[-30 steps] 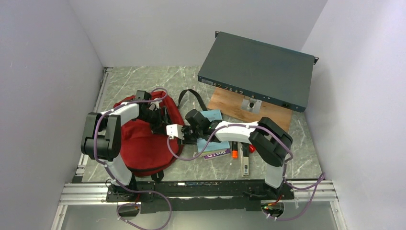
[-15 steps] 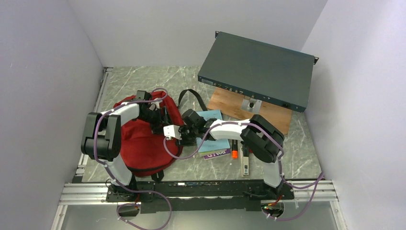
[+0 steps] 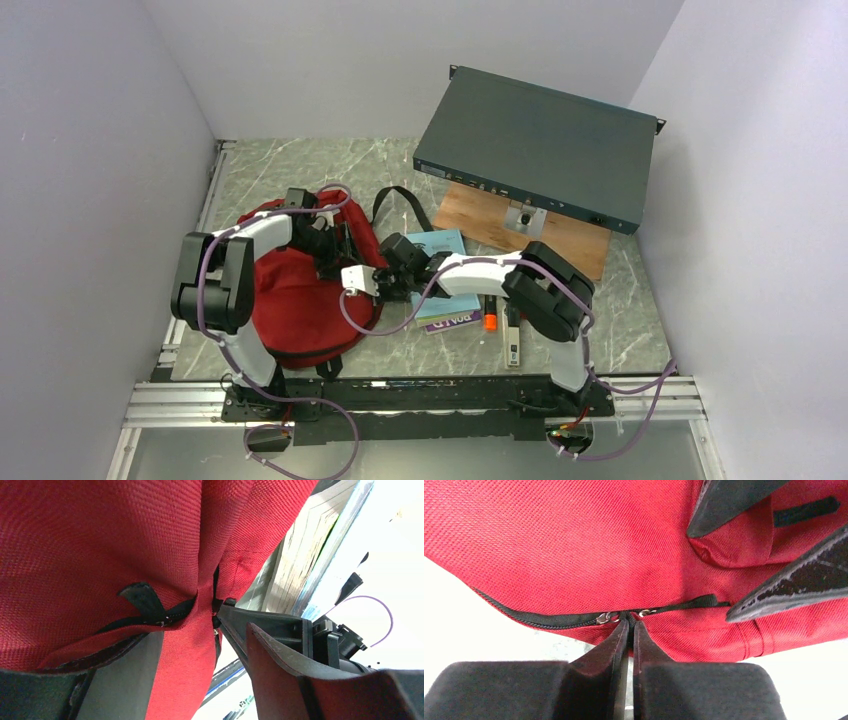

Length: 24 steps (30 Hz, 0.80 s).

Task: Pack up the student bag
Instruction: Unzip the student bag at the center of the board.

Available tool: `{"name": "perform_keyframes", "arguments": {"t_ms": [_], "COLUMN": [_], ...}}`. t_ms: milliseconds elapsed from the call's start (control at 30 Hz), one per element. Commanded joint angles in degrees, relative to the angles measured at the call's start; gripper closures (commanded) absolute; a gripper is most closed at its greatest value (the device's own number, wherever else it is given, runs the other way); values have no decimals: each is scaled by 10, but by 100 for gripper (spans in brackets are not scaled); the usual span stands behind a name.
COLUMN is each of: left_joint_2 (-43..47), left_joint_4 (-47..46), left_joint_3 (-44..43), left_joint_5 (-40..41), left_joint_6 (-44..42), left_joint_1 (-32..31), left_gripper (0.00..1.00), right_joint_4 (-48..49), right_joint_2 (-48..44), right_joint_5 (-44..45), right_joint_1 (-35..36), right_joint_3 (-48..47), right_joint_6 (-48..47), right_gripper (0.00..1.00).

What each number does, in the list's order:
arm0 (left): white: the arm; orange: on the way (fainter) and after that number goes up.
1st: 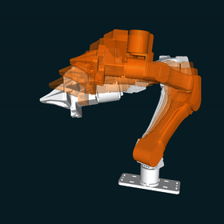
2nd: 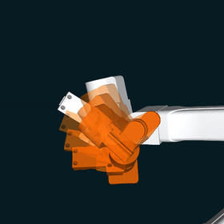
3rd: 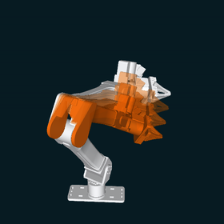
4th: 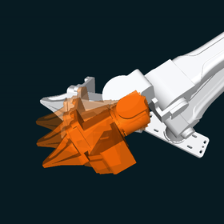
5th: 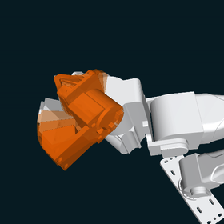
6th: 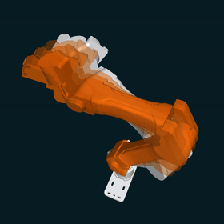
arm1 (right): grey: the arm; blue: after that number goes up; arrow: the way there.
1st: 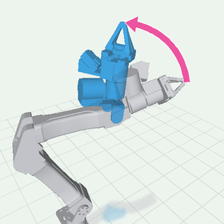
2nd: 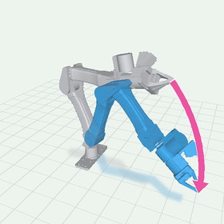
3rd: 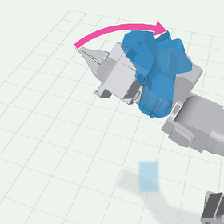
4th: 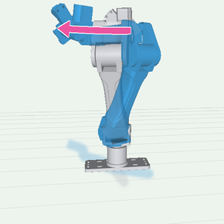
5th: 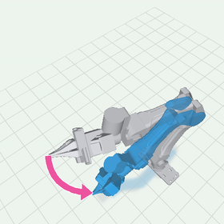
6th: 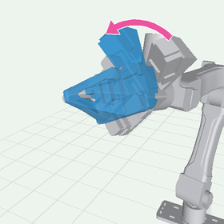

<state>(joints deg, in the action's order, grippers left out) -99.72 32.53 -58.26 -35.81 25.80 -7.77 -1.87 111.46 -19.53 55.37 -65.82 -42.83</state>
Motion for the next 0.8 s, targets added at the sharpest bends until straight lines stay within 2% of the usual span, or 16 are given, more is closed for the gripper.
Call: {"name": "perform_keyframes", "arguments": {"t_ms": [0, 267, 400, 600, 700, 767], "left_joint_2": [-26, -39, -49, -46, -16, 11], "left_joint_4": [19, 36, 36, 30, 30, 34], "left_joint_3": [-12, -27, -31, -35, -27, -19], "left_joint_5": [42, 92, 100, 110, 145, 187], "left_joint_6": [-21, -26, -27, -32, -31, -27], "left_joint_1": [-3, -2, 4, 5, -1, -12], "left_gripper": [32, 32, 32, 32, 31, 31], "right_joint_4": [-26, -35, -21, 43, 38, 64], "right_joint_2": [-40, -133, -148, -127, -103, -102], "right_joint_5": [24, 40, 105, 274, 373, 380], "right_joint_1": [17, 49, 88, 140, 141, 141], "right_joint_3": [21, 64, 92, 119, 111, 115], "right_joint_6": [57, 190, 299, 551, 662, 677], "right_gripper": [99, 100, 100, 100, 100, 100]}}
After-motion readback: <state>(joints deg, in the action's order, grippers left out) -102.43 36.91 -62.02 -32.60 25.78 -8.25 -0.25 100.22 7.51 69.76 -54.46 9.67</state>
